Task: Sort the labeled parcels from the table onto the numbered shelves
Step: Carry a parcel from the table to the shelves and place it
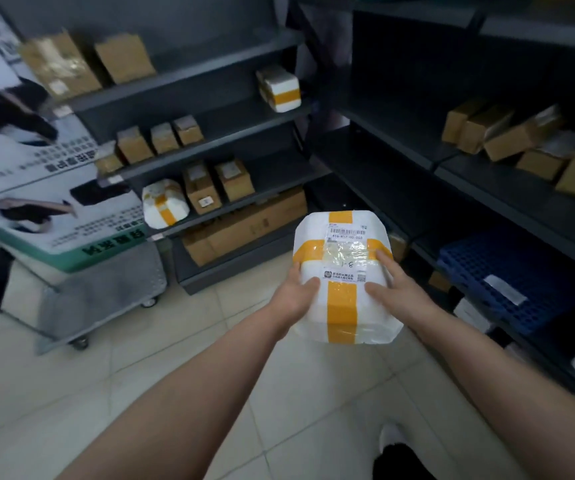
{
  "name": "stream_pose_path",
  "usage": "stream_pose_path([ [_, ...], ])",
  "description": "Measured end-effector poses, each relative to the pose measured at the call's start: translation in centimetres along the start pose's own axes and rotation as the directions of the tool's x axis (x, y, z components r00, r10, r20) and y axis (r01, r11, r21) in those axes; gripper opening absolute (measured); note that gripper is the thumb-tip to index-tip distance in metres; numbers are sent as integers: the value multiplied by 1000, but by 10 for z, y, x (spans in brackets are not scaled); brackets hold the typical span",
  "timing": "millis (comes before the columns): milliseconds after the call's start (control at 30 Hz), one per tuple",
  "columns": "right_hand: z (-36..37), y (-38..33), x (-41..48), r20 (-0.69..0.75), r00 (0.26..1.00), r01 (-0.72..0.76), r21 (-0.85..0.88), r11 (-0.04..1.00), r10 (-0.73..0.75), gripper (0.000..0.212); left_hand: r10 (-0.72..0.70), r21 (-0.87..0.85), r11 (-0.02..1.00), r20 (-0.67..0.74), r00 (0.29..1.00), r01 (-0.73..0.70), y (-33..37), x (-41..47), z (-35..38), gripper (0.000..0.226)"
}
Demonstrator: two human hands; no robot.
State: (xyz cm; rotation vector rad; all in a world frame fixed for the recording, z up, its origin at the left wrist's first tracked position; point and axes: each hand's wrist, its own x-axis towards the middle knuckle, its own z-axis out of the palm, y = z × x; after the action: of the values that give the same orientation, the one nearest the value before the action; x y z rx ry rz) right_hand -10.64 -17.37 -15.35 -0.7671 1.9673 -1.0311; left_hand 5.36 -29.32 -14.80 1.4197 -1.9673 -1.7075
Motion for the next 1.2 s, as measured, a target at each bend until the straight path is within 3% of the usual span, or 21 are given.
stream_pose_path([
  [333, -21, -49, 164, 220, 973, 97, -144, 985, -64, 71, -162, -141, 980, -179, 970, 138, 41, 107, -16, 55],
  [533, 3, -78, 245, 308, 950, 96, -122, 988, -55, 71, -205, -186, 969, -244, 948, 161, 46, 174, -52, 53],
  [933, 68, -151, 448, 230, 972, -35, -51, 998, 45, 67, -256, -198, 954, -152, 955, 224, 55, 393, -159, 60],
  [1200, 90, -160, 582, 224, 969, -101, -12, 995, 101, 67, -296, -162, 947, -99, 950, 278, 56, 524, -197, 64],
])
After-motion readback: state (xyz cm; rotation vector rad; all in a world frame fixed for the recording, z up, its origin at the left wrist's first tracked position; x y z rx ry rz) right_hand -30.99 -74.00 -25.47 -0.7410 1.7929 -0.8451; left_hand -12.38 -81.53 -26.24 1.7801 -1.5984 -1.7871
